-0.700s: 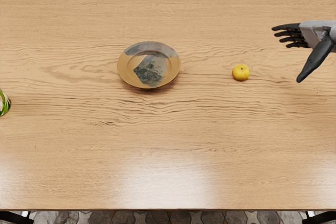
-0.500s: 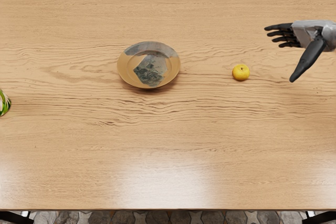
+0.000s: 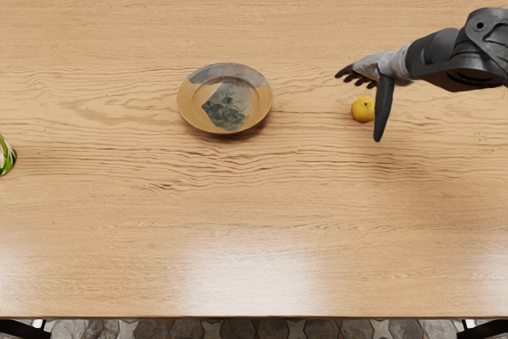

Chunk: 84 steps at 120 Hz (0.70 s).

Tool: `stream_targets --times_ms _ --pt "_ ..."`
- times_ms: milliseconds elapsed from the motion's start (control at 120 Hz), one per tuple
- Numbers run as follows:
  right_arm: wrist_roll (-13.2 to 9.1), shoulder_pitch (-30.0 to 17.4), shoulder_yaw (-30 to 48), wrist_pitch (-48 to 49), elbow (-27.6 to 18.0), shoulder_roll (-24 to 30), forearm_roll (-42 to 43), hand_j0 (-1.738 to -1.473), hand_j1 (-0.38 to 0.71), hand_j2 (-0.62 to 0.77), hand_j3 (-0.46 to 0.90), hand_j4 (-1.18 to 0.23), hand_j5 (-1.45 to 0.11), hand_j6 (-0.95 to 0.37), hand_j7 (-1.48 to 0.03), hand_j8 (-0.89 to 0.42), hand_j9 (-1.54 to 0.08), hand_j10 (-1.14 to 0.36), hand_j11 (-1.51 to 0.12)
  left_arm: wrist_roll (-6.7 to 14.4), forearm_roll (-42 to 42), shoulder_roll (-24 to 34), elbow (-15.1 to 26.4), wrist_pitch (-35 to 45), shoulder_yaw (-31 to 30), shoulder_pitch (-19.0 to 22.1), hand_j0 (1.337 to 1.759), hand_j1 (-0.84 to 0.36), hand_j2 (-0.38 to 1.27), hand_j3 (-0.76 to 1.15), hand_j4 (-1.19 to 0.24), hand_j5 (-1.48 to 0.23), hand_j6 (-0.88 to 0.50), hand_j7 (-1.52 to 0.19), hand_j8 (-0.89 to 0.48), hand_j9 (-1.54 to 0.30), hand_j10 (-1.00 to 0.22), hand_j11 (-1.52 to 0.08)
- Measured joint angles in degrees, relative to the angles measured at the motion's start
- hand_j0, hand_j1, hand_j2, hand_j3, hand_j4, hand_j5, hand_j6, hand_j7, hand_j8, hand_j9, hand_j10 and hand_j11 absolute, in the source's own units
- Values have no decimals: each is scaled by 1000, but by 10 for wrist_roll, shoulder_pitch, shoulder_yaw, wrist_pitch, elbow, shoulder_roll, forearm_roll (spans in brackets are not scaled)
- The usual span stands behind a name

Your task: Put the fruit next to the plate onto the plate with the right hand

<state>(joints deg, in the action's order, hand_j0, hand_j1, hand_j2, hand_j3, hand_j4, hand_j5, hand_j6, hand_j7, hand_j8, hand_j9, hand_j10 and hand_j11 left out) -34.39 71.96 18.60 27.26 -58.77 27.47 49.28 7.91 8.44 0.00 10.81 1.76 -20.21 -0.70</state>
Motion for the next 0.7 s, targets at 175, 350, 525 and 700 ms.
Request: stream_targets --times_ms 175,350,525,700 --pt "-5 -4 -25 -76 36 -31 62 -1658 -313 -5 0 -33 -40 -34 -40 -33 -40 -32 -40 0 0 0 0 0 0 0 1658 349 0 0 0 0 0 0 0 0 0 0" --pt "-6 -1 -65 -120 111 -83 75 -1658 -310 -6 0 -36 -44 -37 -43 -36 -44 -35 -43 0 0 0 0 0 0 0 1658 349 0 0 0 0 0 0 0 0 0 0" --pt "-6 -4 -88 -171 130 -113 77 -1658 -308 -6 0 -38 -46 -39 -45 -38 -46 -37 -46 0 0 0 0 0 0 0 1658 349 0 0 0 0 0 0 0 0 0 0" --pt "-6 -10 -120 -229 133 -136 77 -1658 -259 -14 0 -79 -99 -80 -99 -79 -99 -78 -99 0 0 0 0 0 0 0 1658 349 0 0 0 0 0 0 0 0 0 0"
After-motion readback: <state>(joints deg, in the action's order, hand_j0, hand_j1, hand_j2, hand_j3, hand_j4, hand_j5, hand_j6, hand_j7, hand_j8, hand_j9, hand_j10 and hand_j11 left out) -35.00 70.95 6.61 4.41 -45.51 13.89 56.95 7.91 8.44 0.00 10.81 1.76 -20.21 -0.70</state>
